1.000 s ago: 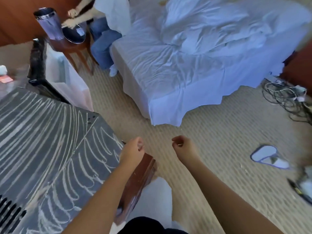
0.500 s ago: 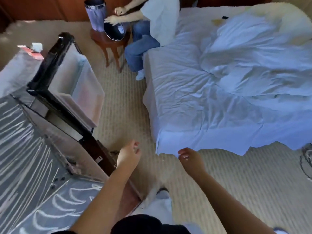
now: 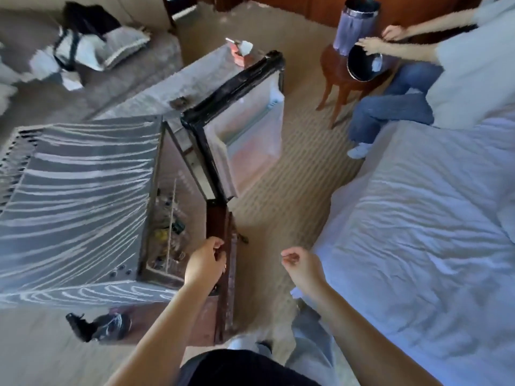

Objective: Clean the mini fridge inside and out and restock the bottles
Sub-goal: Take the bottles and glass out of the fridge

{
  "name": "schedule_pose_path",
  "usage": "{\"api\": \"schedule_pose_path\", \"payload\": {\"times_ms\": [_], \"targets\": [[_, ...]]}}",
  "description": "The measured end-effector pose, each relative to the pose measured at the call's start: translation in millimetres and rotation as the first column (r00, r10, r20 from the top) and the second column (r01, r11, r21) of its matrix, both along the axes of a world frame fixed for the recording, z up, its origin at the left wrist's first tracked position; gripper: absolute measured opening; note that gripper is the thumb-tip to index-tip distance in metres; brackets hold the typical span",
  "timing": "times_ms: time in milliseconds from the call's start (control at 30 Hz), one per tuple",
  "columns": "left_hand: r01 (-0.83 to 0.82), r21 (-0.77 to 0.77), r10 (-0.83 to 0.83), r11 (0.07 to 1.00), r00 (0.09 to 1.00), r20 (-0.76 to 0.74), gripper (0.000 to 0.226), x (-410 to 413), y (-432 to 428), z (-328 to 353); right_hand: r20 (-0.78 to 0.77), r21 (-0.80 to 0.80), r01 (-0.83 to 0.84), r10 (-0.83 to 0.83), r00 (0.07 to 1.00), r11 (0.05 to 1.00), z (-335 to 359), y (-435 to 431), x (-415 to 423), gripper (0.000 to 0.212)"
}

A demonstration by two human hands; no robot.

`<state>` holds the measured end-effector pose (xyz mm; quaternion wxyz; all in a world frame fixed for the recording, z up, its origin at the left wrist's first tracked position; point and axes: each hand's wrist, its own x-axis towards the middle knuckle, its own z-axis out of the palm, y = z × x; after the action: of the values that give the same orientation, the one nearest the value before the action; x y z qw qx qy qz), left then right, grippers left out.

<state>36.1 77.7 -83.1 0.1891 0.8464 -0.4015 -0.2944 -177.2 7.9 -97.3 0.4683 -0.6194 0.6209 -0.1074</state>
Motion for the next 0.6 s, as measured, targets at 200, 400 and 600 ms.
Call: {"api": "schedule_pose_path", "payload": {"times_ms": [200,400,600], "targets": [[-0.289,-0.027,0.29,0.957,0.956,0.049,0.035,-19.9,2.3,18.2,0.034,-0.055,-0.325,0.327,0.945,0.944,10.0,-74.4,34.3,0.011],[-0.486,-0.054,0.488,0.873,0.865,0.111,0.042,-16.2,7.5,26.2,0.052,-0.08,-0.553,0.558,0.828,0.829,6.0,-88.7,97.6,0.027],[-0.574,-0.082,0.579,0.815,0.808,0.111,0.039,10.0,-3.6,25.3,0.081,-0.066,-0.704,0.707,0.702,0.707,1.7,-91.1,159.8,0.014]]}}
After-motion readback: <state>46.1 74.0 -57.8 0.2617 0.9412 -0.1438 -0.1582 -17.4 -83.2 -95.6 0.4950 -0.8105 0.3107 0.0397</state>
